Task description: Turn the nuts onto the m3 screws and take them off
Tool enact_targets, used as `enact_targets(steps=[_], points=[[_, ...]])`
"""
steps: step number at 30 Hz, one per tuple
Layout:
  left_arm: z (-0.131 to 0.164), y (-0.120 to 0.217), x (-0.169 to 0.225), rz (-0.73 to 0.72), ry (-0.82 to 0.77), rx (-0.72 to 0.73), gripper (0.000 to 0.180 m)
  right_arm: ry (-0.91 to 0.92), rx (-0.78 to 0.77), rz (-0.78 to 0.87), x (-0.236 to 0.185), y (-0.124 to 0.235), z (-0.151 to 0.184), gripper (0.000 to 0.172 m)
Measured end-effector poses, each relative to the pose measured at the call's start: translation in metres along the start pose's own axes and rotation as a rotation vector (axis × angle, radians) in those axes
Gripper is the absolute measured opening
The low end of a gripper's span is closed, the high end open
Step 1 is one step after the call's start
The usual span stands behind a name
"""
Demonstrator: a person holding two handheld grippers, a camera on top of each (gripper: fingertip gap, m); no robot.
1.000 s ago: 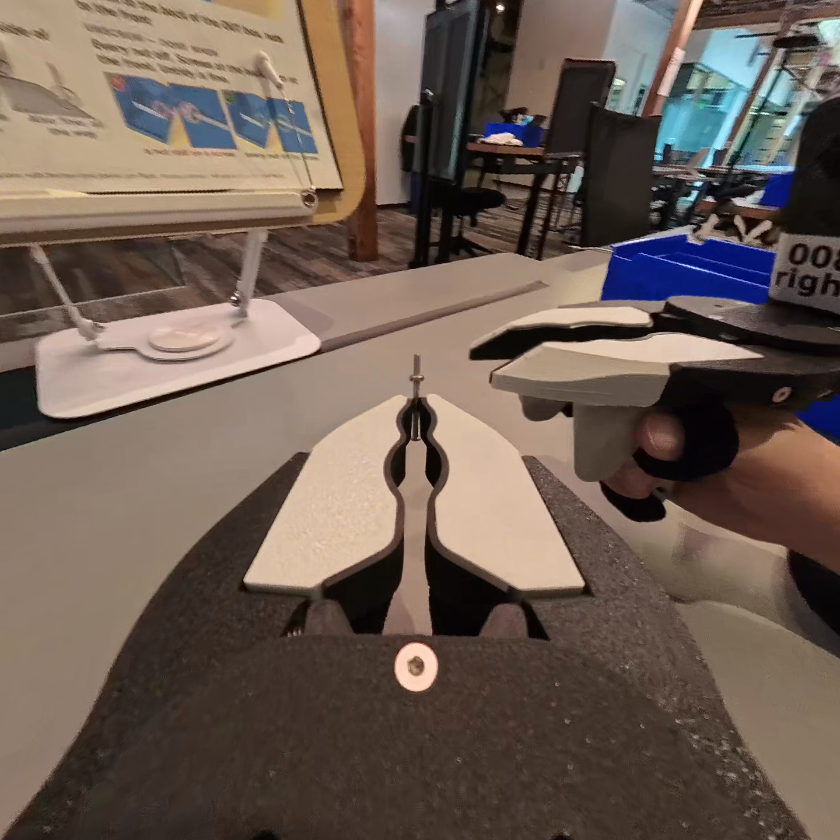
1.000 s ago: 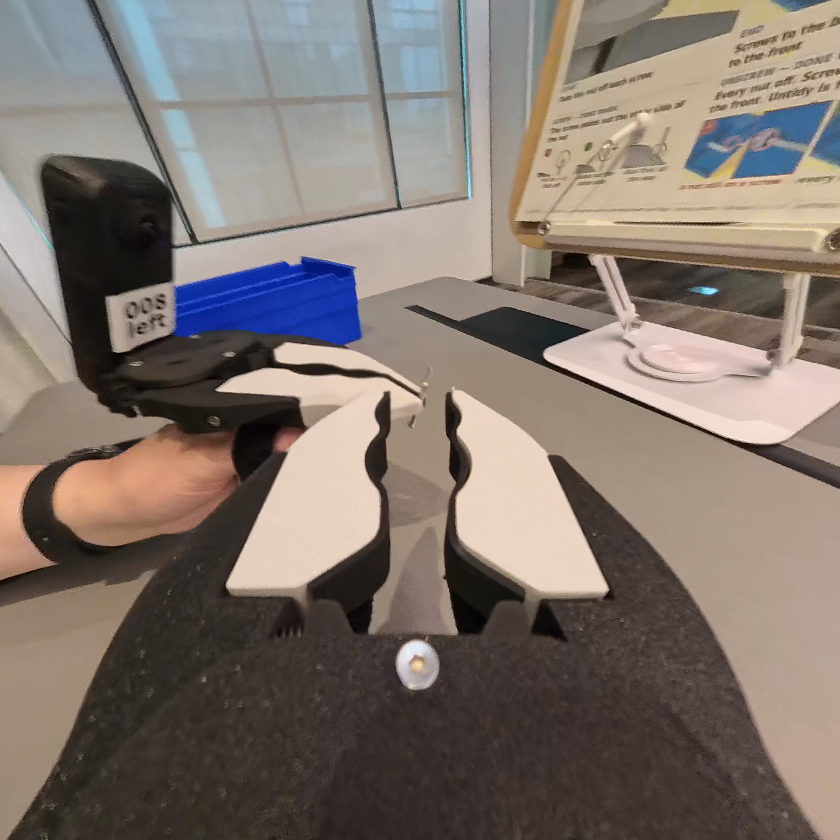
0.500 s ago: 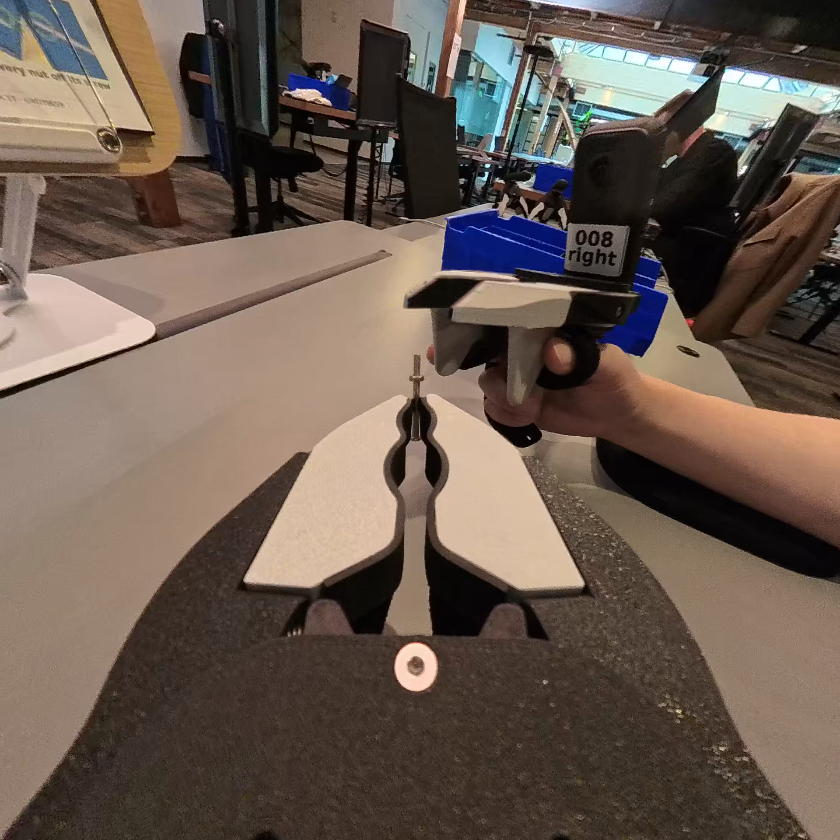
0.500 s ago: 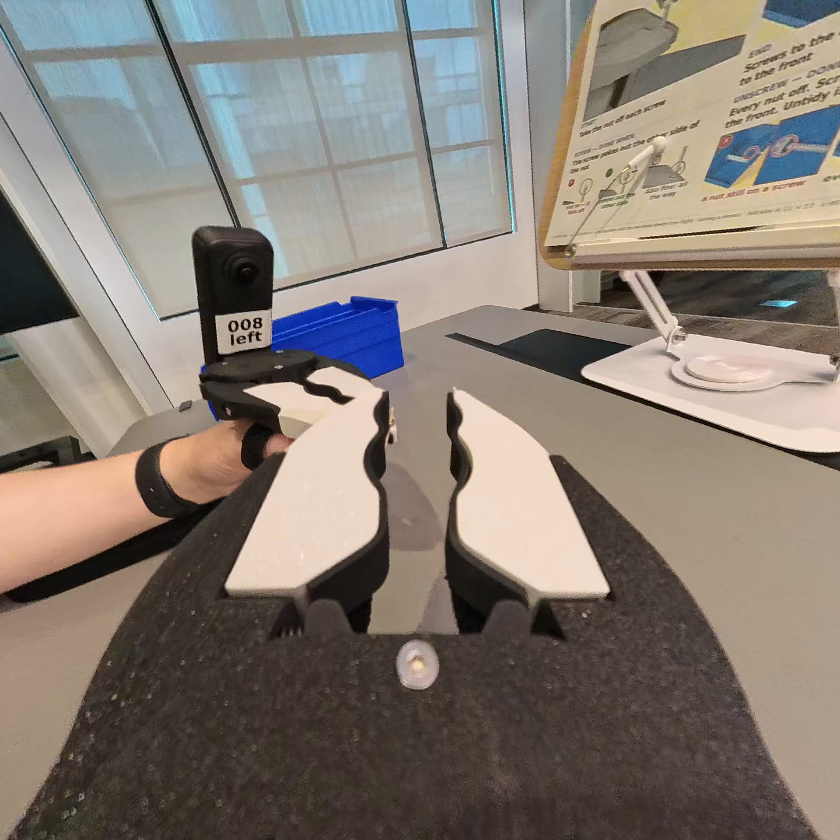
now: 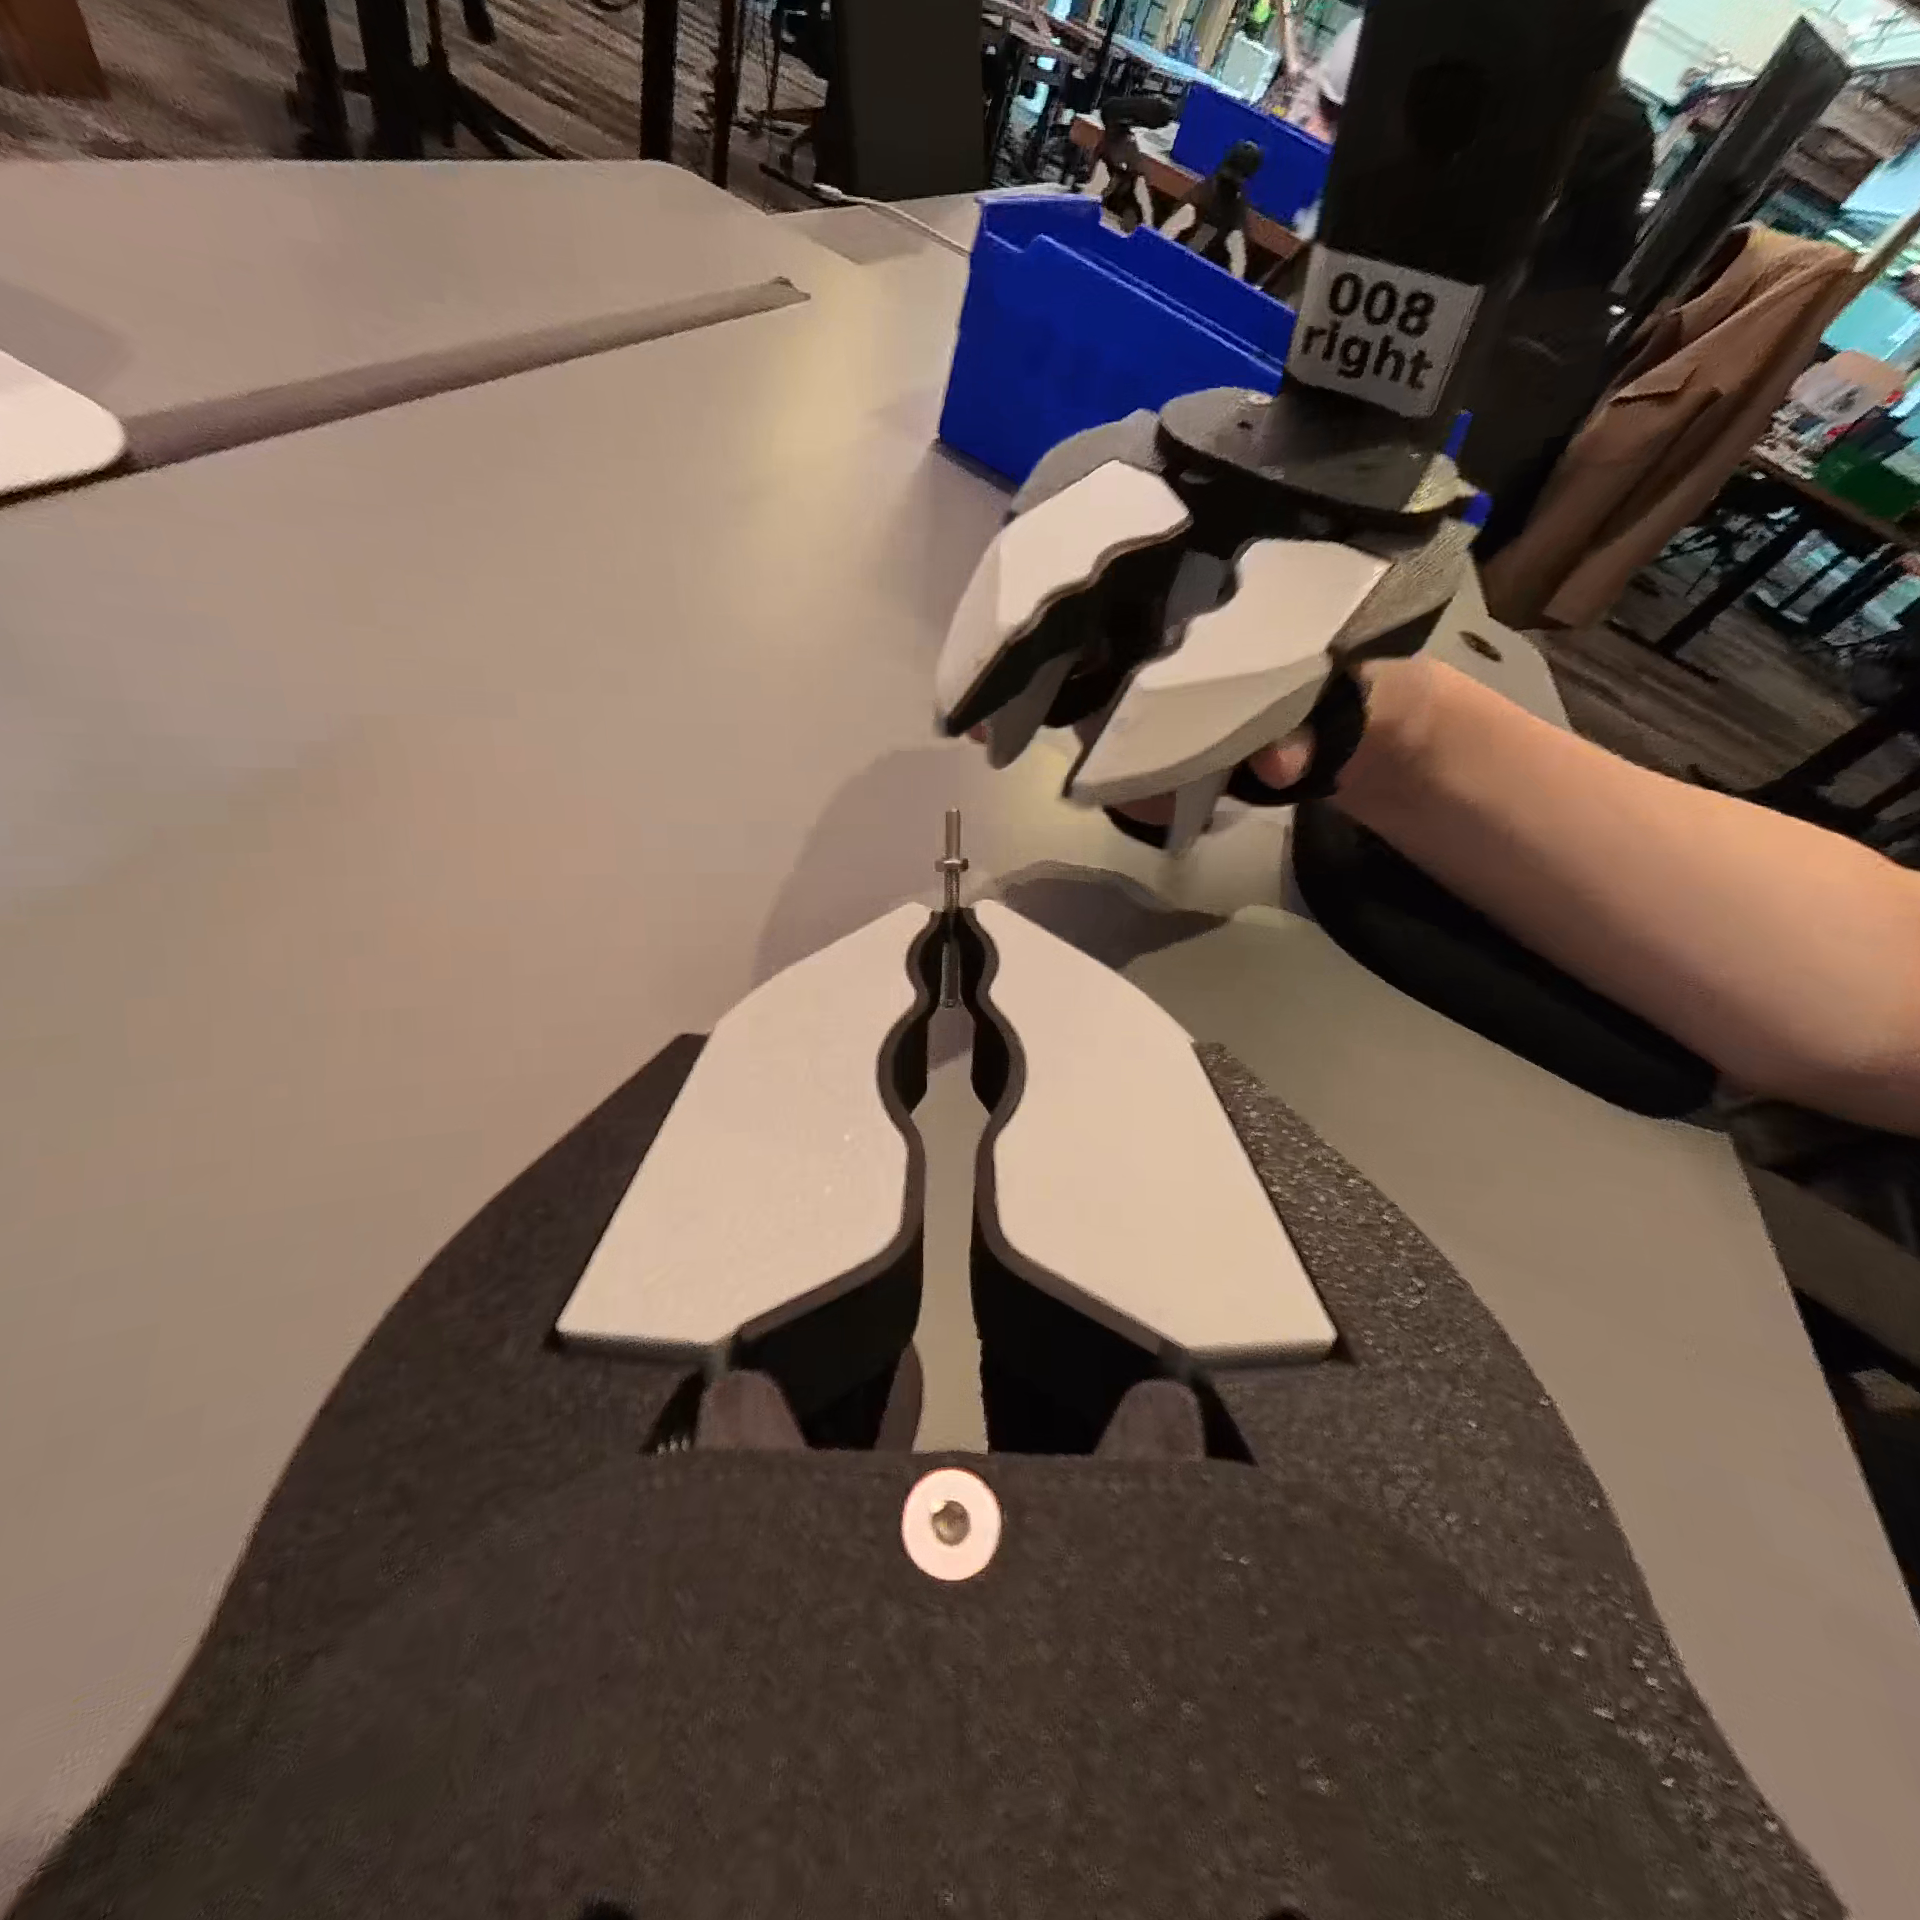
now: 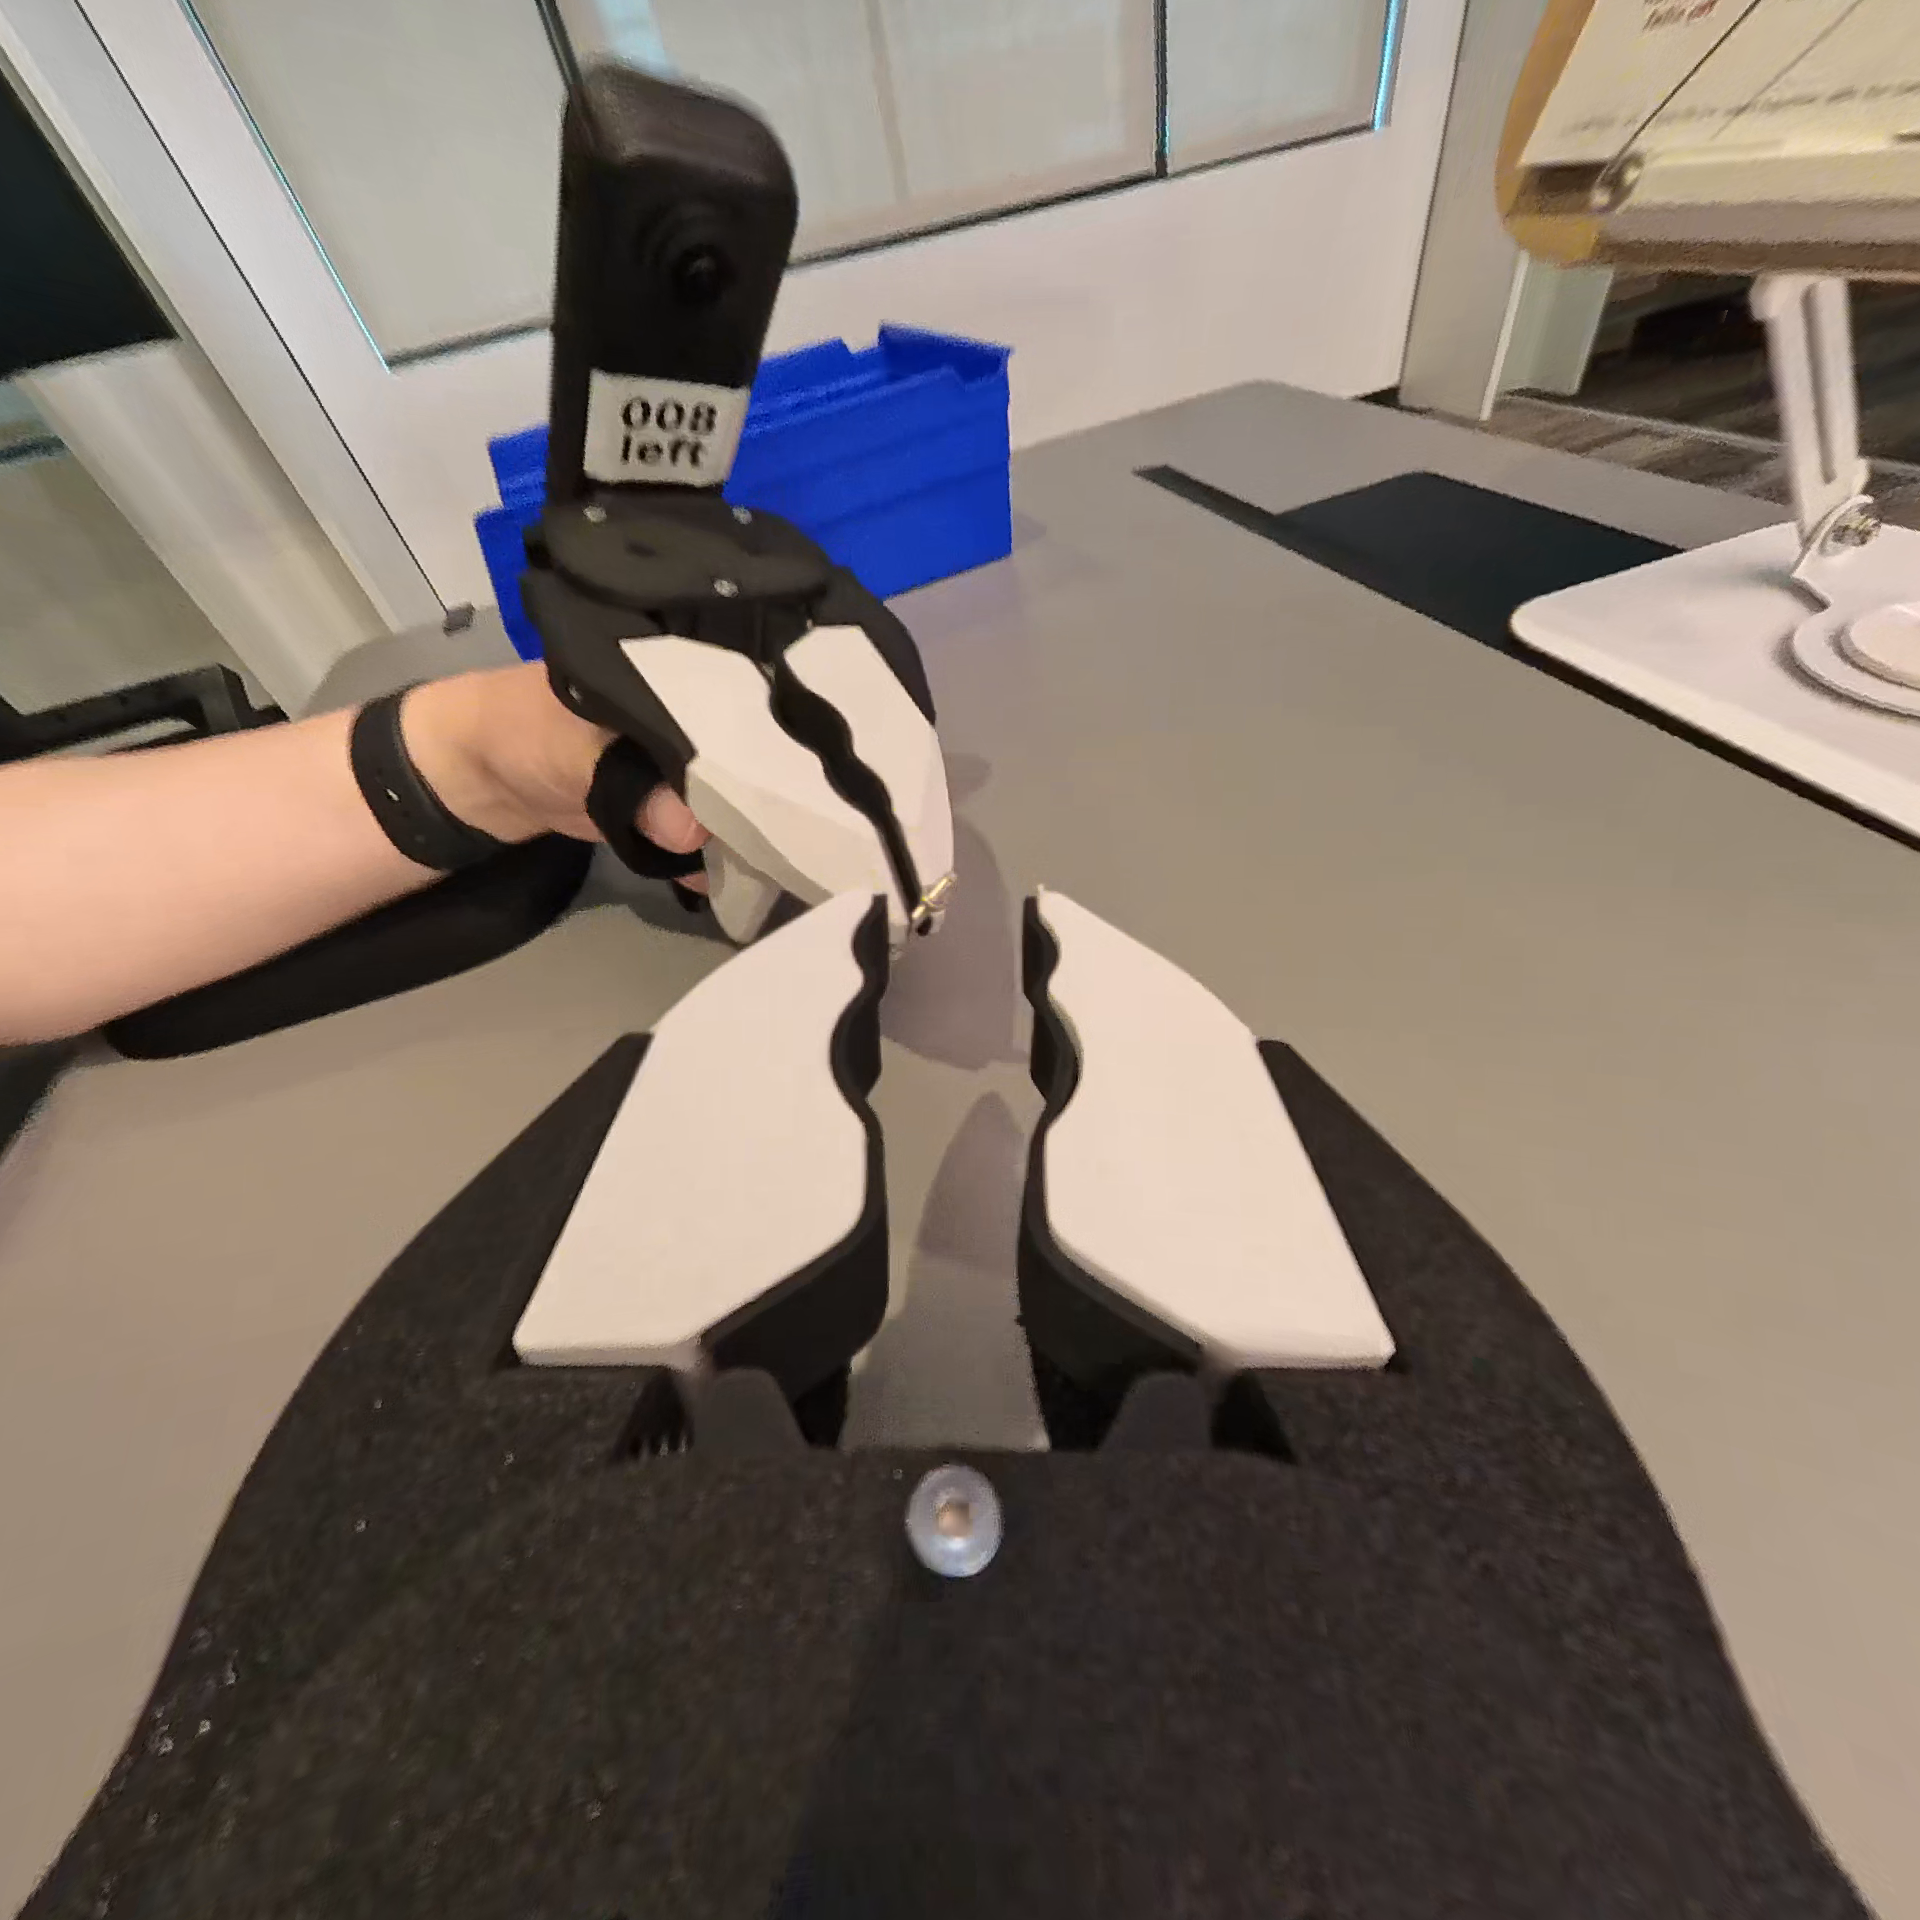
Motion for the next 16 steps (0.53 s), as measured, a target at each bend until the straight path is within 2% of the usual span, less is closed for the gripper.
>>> enact_targets(steps=[3, 8, 11, 16], points=[[0.0000, -0.0039, 0.0032, 0.002, -0.033, -0.026, 0.002, 0.050, -0.058, 0.030, -0.0013, -0.0093, 0.0058, 0.026], [0.0043, -0.0088, 0.0057, 0.019, -0.060, -0.064, 0.002, 0.043, -0.040, -0.002, -0.0055, -0.0136, 0.0047, 0.024], [0.0023, -0.0066, 0.0044, 0.022, -0.052, -0.040, 0.002, 0.032, -0.041, -0.002, -0.0034, -0.0124, 0.0048, 0.022], [-0.0039, -0.0012, 0.0040, 0.039, -0.031, 0.026, 0.002, -0.082, -0.008, -0.105, -0.0050, -0.0097, 0.0020, 0.016]])
Point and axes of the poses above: each gripper's, where its closed fingertips meet, y back along the fingers, z out of its underside, x = y × z across the jaws, the point moved 6 cm from there along y, back along the fingers, and after that the axes turned 13 degrees about -y, right-handed, at the moved point
